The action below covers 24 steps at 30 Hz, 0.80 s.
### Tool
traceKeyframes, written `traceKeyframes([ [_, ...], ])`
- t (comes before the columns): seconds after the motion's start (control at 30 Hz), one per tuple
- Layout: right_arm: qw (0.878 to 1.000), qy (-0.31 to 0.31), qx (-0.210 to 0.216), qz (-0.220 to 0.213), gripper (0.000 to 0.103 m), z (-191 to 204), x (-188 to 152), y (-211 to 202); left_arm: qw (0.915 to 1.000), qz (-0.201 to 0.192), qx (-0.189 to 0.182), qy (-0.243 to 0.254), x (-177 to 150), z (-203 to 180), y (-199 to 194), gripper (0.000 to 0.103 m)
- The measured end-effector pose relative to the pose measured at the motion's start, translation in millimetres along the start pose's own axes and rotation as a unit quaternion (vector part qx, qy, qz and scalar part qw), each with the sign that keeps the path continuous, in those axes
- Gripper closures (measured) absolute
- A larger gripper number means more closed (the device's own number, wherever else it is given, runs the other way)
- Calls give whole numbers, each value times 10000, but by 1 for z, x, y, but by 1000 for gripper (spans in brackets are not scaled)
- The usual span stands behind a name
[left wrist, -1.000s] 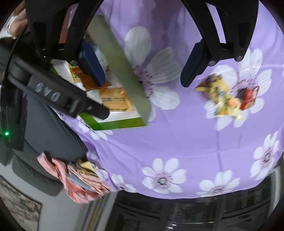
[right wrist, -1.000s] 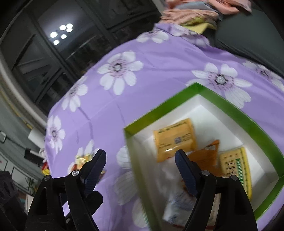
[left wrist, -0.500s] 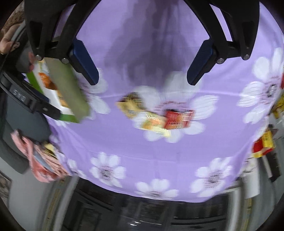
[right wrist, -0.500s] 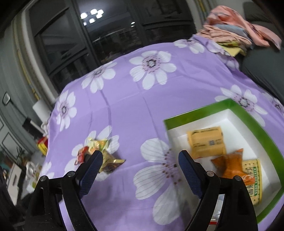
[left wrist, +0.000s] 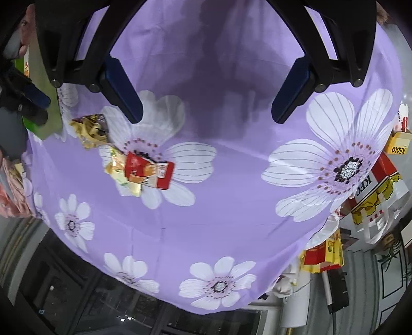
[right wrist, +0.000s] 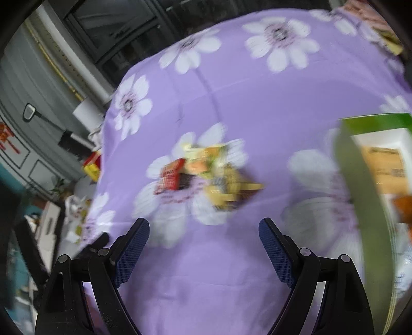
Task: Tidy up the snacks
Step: 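Move the right gripper back to the snack pile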
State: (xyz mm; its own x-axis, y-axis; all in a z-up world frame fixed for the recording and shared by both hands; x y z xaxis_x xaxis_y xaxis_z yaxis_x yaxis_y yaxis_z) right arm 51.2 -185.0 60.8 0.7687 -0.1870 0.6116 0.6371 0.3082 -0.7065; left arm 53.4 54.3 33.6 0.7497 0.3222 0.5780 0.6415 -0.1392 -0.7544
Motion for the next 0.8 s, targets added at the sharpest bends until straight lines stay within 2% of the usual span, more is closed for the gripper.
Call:
traceKeyframes([
  [0.07,9998,-57,57,180,16,20,8,16,9999,74,-2,-125,2,8,0,3],
  [0.2,9980,-454,-151,422,16,57,30,57,9997,96,-10,-242,8,19,-1,3],
  [0.27,9976,-297,95,613,16,71,39,85,9991,2,173,-376,12,29,-2,3],
  [0.33,9971,-145,5,743,16,72,45,108,9990,-15,214,-384,17,34,-2,3],
  [0.43,9949,5,-447,903,22,64,49,136,9987,14,160,-477,21,42,-2,3],
  [0.5,9941,77,-424,992,25,60,50,147,9978,37,105,-657,23,48,-3,3],
  [0.6,9934,208,-475,1028,39,52,48,158,9968,141,-48,-786,26,49,-2,3],
  [0.7,9921,221,-516,1118,47,47,44,166,9965,185,-37,-817,26,49,-1,3],
  [0.73,9922,275,-498,1105,57,44,42,168,9965,195,0,-809,26,49,0,3],
  [0.8,9935,270,-435,1021,70,41,43,166,9967,231,47,-780,25,48,3,3],
])
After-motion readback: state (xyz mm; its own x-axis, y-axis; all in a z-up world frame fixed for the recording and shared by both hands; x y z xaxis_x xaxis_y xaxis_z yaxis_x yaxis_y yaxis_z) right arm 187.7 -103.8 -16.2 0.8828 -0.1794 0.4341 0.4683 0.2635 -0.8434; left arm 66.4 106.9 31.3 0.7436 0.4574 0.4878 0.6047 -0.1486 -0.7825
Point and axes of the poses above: each gripper's, at about its wrist camera, not at the fingertips, and y roughly the way its jaws point, z to its left, x to its top, the point moved 5 cm from there along y, roughly the way its jaws point, and after that the axes turned 6 degrees about -y, right-handed, at the moved point
